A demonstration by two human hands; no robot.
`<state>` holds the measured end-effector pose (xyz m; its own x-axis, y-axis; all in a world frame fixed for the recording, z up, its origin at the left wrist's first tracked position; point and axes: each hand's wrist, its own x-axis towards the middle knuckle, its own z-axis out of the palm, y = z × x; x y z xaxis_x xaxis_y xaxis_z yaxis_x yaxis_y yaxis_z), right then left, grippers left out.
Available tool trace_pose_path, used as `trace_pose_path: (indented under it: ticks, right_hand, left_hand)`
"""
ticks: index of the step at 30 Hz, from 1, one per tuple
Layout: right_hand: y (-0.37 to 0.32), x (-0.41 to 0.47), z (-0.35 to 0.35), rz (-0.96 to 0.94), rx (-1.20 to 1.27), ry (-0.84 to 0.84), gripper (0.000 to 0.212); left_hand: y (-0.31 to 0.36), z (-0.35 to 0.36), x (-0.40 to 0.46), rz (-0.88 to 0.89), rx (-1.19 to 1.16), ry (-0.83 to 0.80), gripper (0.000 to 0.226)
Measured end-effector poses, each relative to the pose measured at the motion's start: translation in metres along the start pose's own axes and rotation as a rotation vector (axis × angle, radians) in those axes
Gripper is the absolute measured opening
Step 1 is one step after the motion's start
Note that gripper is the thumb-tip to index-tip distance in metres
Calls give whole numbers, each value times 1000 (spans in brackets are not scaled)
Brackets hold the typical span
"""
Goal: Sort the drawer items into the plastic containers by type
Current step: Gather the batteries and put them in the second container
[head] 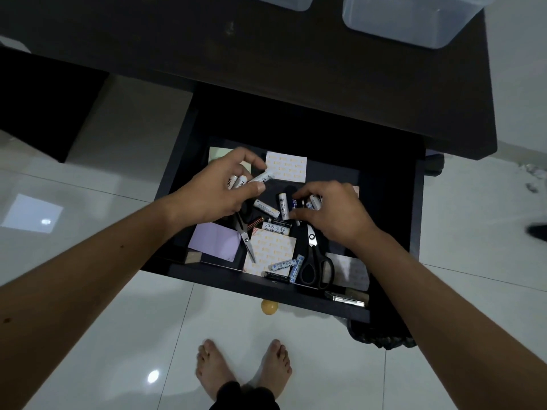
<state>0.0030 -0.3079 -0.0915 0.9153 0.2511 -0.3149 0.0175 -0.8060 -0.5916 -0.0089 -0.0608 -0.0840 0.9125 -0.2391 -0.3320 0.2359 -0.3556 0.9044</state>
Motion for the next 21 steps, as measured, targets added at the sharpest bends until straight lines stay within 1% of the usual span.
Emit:
trace_pose_path:
  ticks: [2, 3, 6, 11, 14, 16, 19, 21]
  right_hand:
    - [1, 0, -1, -6, 6, -21, 34]
    - [1, 0, -3, -10, 22, -25, 33]
    - [4, -1, -6, -12, 126, -18, 28]
    - [6, -6, -6, 9, 412, -90, 22]
    - [9, -8, -5, 52, 540, -95, 16]
    - [11, -8, -5, 86, 592, -81, 10]
    - [7, -6, -7, 117, 627, -87, 12]
    - [4, -6, -8, 137, 697, -109, 14]
  left_hand:
    - [3, 0, -2, 10, -45, -51, 41]
    - [3, 0, -3, 17, -38, -78, 43]
    - [2, 1, -3, 14, -50, -140, 34]
    - [1, 3, -3, -52, 17, -113, 10]
    - [-1, 3, -2, -61, 50, -95, 21]
    - [-4, 3, -1, -15, 133, -50, 25]
    - [-9, 4, 1, 53, 293, -10, 26]
    - [-12, 4, 3, 63, 367, -24, 36]
